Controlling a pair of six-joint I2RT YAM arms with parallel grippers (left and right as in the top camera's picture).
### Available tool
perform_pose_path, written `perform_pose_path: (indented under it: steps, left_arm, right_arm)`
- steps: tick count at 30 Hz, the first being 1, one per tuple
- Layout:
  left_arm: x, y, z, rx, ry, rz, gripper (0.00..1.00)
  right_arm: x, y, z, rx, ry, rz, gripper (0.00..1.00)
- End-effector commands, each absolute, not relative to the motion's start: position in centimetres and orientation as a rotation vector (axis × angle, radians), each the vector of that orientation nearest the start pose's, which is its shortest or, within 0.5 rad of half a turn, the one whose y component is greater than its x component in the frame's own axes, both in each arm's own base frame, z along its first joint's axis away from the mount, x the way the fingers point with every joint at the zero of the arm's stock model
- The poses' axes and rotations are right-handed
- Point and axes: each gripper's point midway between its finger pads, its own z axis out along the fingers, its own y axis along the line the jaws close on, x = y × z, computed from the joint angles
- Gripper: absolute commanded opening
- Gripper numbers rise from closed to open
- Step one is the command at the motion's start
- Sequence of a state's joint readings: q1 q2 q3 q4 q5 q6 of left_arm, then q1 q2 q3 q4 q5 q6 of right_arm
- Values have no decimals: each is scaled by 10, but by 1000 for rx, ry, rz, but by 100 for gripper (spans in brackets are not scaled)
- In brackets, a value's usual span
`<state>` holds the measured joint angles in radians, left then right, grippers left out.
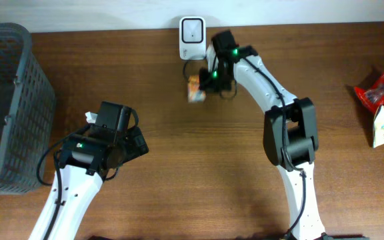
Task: Scan the item barcode
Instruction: 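Grasp the orange Kleenex tissue pack with the right gripper and lift, then hold the orange tissue pack in front of the scanner, then carry the orange pack right and drop it on the item pile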
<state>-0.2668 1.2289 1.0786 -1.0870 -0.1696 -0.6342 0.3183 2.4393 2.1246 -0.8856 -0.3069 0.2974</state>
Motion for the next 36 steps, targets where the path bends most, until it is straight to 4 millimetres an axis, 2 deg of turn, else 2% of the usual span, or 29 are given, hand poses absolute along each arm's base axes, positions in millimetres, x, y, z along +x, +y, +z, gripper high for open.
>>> perform_pose_path:
  steps: [1,2,3,5,8,11,15,16,18,20,21,22,23,24,25,26,28,29,30,31,33,34,36]
  left_arm:
    - [262,-39,158,-565,2698,14,99]
    - [262,-39,158,-565,2698,14,99]
    - [262,-39,157,-565,2698,14,99]
    - [262,-39,158,-565,2698,14,99]
    - [262,-39,158,-565,2698,14,99]
    - [262,-39,158,-565,2698,14,99]
    - [262,-39,158,-565,2698,14,99]
    - [262,-39,158,-565,2698,14,99]
    - [262,-39,158,-565,2698,14,99]
    - [262,-39,158,-565,2698,14,99]
    - [262,-39,158,-565,2698,14,99]
    - [262,-39,158,-565,2698,14,99]
    - [262,-39,158,-565,2698,14,99]
    - [262,-39,158,-565,2698,14,99]
    - [262,-39,158,-565,2698,14,99]
    - [262,-39,158,-565,2698,14,99]
    - [262,-39,158,-565,2698,14,99]
    - [262,-39,158,-565,2698,14,99]
    - [262,-39,158,-565,2698,14,99]
    - [262,-39,158,-565,2698,14,99]
    - [262,-39,158,-565,2698,14,99]
    - [262,-39,158,-565,2698,14,99]
    - [262,-39,158,-565,2698,14,99]
  right_arm:
    - [597,176,142,-230,2386,-43,4]
    - [608,183,154,-348,2299,-100,4]
    - [620,196,169,-545,2168,-216,4]
    - [630,214,184,-817,1991,-414,4]
    - [641,225,168,-997,1883,-519,4]
    - [649,230,171,-1017,1822,-554,4]
    - [648,228,170,-989,1840,-544,4]
    - [650,215,176,-821,1895,-547,4]
    - [654,168,200,-454,1966,-526,4]
    - [649,100,232,-214,2022,-494,4]
    - [641,56,245,-96,2055,-505,4]
    - [626,-1,255,57,2101,-521,4]
    - [610,-48,257,171,2148,-550,4]
    - [583,-109,254,276,2223,-619,4]
    - [551,-168,243,382,2311,-692,4]
    - [517,-219,227,510,2390,-741,4]
    - [469,-282,205,789,2428,-738,4]
    - [452,-305,190,862,2470,-642,4]
    - [441,-319,178,912,2492,-496,4]
    - [433,-331,171,952,2494,-435,4]
    - [418,-349,159,1014,2499,-418,4]
    - [415,-351,155,1025,2511,-417,10]
    - [415,-349,153,1024,2521,-414,48]
